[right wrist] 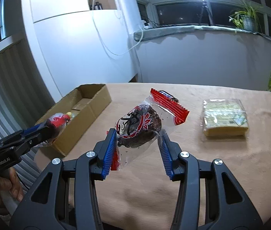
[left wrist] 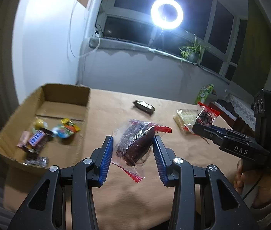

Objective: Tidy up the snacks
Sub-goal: 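Carry both packets into the box and open both grippers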

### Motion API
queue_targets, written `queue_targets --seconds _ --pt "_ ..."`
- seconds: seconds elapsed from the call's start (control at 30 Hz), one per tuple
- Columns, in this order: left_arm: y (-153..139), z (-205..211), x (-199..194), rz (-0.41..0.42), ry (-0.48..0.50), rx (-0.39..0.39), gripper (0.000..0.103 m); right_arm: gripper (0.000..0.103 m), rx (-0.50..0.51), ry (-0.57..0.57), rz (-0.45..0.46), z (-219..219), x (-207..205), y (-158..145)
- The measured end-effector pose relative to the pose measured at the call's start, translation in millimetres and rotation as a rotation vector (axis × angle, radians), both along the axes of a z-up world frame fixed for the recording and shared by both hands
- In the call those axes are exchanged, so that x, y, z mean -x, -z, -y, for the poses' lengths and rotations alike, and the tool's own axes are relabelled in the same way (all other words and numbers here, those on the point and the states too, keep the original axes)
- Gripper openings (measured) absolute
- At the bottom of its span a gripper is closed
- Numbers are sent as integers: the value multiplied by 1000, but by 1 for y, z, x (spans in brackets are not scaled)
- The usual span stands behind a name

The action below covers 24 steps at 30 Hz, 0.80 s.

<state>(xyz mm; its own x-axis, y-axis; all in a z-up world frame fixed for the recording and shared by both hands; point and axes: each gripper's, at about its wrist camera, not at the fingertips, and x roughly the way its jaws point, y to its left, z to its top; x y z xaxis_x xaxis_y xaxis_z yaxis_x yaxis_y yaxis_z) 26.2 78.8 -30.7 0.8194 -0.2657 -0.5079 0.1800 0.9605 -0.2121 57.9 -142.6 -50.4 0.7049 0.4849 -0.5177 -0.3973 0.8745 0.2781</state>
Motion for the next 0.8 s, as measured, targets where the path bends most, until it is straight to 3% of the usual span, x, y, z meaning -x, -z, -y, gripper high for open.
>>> queue_targets --seconds 0.47,0.8 --pt "-31 -51 31 129 -102 -93 41 47 42 -115 59 -86 -3 -24" --pt "-14 -103 21 105 -162 -51 41 47 80 -230 63 -159 -18 -23"
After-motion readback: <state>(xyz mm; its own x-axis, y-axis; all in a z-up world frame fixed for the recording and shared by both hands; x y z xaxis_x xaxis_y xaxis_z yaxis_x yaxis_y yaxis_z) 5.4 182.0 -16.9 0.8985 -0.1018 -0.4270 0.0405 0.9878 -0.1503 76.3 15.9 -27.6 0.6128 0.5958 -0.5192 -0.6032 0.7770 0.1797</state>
